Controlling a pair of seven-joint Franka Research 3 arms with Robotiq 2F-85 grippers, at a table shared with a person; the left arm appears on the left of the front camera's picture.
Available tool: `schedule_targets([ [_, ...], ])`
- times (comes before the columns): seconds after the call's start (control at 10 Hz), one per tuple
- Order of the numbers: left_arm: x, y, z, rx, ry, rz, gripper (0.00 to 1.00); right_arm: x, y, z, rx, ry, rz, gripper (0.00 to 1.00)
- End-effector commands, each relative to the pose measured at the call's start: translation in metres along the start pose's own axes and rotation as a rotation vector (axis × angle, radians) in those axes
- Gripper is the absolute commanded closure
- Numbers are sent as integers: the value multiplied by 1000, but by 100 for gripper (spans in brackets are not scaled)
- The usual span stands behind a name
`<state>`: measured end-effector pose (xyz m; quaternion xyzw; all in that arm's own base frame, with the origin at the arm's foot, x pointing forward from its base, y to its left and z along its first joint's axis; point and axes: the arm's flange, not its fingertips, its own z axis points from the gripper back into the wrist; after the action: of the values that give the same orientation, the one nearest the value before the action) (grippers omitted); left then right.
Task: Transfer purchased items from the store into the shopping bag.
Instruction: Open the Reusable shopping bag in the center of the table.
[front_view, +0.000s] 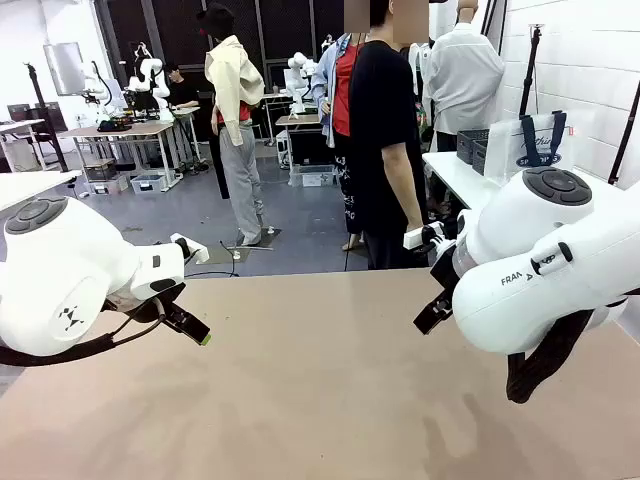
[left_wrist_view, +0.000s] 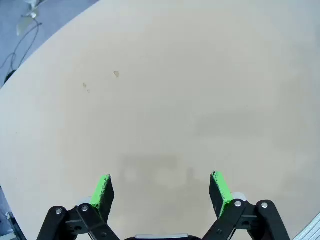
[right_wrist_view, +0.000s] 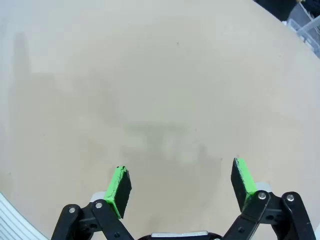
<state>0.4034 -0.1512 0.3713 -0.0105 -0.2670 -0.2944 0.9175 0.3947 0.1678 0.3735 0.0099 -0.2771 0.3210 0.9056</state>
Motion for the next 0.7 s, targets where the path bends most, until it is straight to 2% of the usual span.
schedule_targets([
  [0.0,0,0,0,0,-1,0,0,0,0,0,0,0,0,0],
  [0.6,0,0,0,0,-1,0,0,0,0,0,0,0,0,0],
])
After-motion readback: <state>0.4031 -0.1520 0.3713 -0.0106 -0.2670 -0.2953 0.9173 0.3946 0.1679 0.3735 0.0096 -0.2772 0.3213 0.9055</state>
